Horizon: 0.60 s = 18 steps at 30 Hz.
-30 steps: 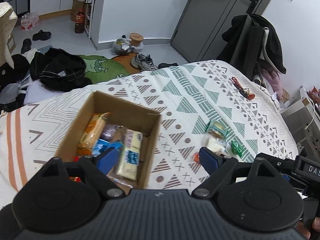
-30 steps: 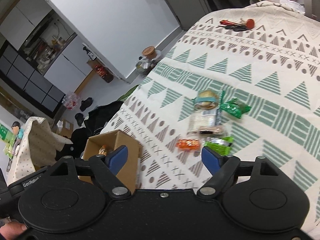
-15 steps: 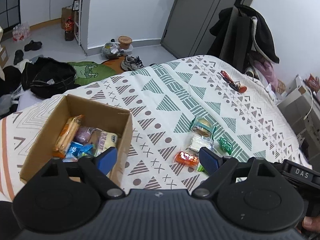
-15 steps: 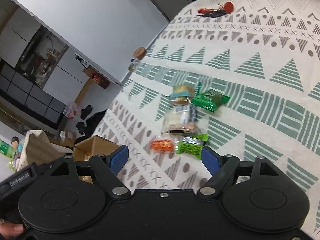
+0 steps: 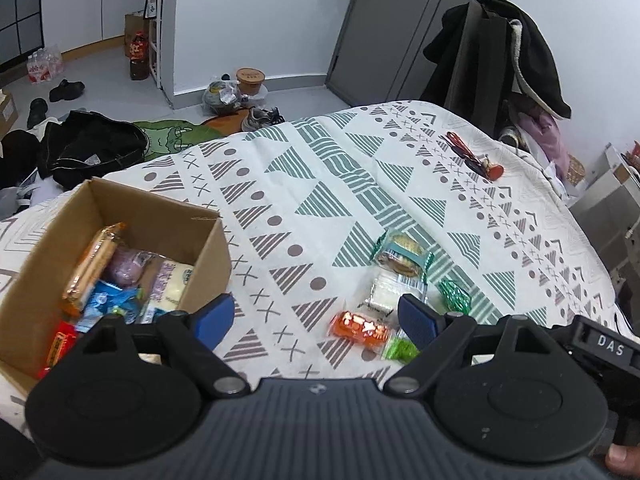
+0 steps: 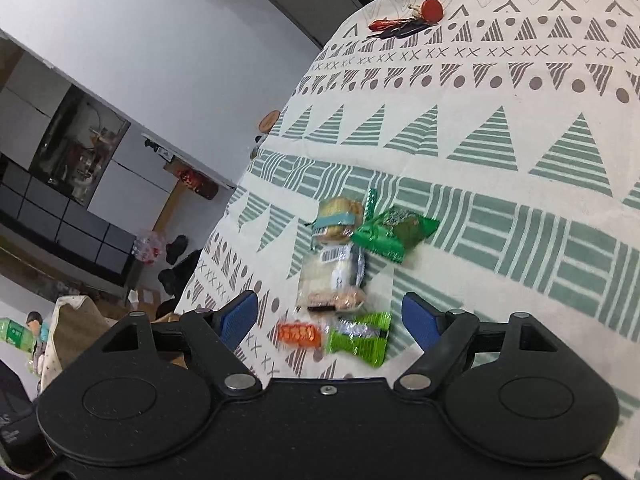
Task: Organize snacks
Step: 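Move both open tools back over the snack pile, then grasp the orange rice cake pack with the left tool while the right tool grasps the green candy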
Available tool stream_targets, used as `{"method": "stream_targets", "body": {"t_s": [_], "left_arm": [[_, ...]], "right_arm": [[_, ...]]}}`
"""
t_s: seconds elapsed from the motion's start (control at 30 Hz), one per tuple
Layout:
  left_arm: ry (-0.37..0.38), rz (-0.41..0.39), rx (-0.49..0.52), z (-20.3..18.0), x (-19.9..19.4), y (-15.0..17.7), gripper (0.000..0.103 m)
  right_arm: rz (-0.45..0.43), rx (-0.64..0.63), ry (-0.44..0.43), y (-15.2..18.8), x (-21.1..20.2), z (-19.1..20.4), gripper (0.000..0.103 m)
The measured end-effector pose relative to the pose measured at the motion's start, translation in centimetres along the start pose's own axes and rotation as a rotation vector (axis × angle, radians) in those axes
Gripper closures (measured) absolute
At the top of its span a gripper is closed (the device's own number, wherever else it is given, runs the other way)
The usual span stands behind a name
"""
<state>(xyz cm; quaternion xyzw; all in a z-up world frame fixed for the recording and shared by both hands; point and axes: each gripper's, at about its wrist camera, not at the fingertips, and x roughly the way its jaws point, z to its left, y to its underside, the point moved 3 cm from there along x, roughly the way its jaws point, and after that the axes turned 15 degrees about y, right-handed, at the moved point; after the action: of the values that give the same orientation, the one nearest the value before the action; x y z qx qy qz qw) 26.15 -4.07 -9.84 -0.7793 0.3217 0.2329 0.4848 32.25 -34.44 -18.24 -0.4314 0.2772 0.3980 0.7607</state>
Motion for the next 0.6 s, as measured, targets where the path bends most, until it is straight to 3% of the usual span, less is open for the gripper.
{"method": "stream_targets", "body": {"t_s": [0.33,0.6], "left_arm": [[-0.032,0.007,-0.080,-0.5,5.0,1.3,0.018],[-0.093,0.012,-0.130,-1.2,8.3,2.3,0.029]], "right_arm": [[0.014,0.042,0.004,-1.0,1.7,-1.9,0.025],[0.018,0.054,0.013,-2.3,3.2,-2.6,0.027]]}}
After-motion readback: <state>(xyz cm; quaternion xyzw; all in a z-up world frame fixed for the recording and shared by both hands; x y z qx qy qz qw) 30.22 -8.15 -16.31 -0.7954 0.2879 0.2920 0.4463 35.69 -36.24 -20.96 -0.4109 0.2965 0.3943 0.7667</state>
